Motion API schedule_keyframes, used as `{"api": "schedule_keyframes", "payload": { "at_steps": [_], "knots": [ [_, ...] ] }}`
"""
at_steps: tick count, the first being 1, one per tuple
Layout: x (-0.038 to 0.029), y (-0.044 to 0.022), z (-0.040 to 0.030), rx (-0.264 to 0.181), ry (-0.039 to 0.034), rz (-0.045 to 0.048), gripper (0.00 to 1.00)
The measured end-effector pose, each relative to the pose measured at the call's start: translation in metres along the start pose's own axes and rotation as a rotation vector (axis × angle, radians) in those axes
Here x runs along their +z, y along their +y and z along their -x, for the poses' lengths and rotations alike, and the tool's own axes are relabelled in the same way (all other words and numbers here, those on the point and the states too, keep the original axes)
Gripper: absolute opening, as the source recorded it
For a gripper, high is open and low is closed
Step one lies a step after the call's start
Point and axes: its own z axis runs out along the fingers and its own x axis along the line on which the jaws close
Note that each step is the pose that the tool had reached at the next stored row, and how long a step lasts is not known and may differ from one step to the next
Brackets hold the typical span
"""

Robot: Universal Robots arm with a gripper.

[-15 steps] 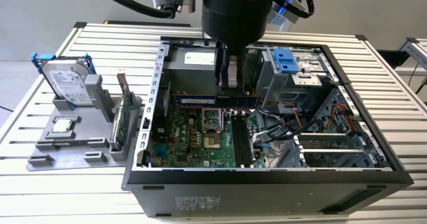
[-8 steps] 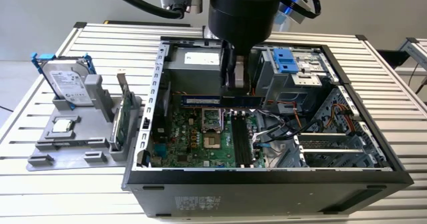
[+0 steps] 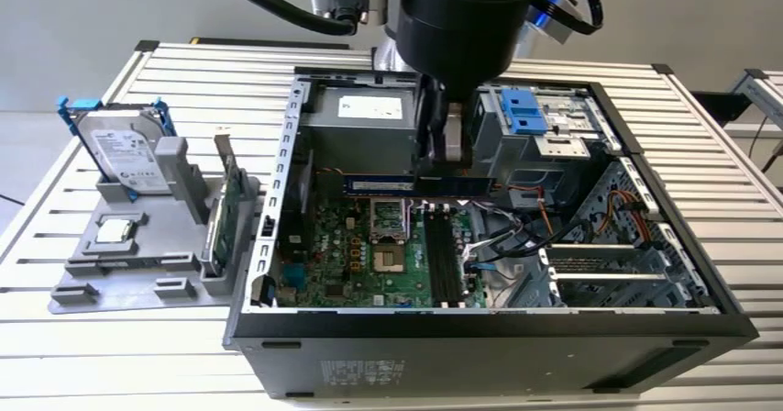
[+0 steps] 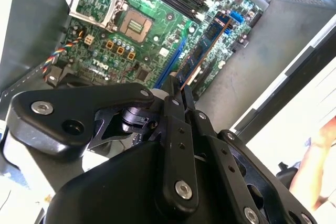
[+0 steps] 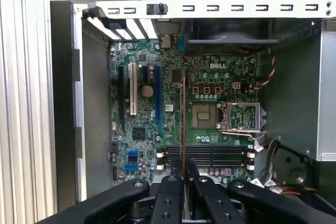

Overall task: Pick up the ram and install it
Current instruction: 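Pick up the ram and move it above insertion slot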

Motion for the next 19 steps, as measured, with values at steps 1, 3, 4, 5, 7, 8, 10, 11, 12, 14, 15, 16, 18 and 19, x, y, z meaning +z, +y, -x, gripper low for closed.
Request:
{"api": "schedule_keyframes", "payload": {
  "at_steps": [1,3,4,5,7,8,10,11,12,14,15,16,18,19],
  "knots": [
    [0.0000,-0.0012,0.0000,0.000,0.0000,0.0000,0.00],
    [0.0000,-0.0035,0.0001,0.000,0.0000,0.0000,0.00],
    [0.0000,-0.0047,0.0001,0.000,0.0000,0.0000,0.00],
    [0.0000,-0.0058,0.0002,0.000,0.0000,0.0000,0.00],
    [-0.0001,-0.0082,0.0002,0.000,0.0000,0.0000,0.00],
    [-0.0001,-0.0092,0.0003,0.000,0.0000,0.0000,0.00],
    [-0.0001,-0.0145,0.0004,0.000,0.0001,0.0000,0.00],
    [-0.0001,-0.0156,0.0005,0.000,0.0000,0.0000,0.00],
    [-0.0001,-0.0167,0.0005,0.000,-0.0001,0.0000,0.00],
    [-0.0001,-0.0189,0.0006,0.000,0.0000,0.0000,0.00],
    [-0.0001,-0.0199,0.0006,0.000,0.0000,0.0000,0.00],
    [-0.0001,-0.0210,0.0006,0.000,0.0000,0.0000,0.00],
    [-0.0002,-0.0231,0.0007,0.000,0.0000,0.0000,0.00],
    [-0.0002,-0.0238,0.0007,0.000,0.0000,0.0000,0.00]
  ]
}}
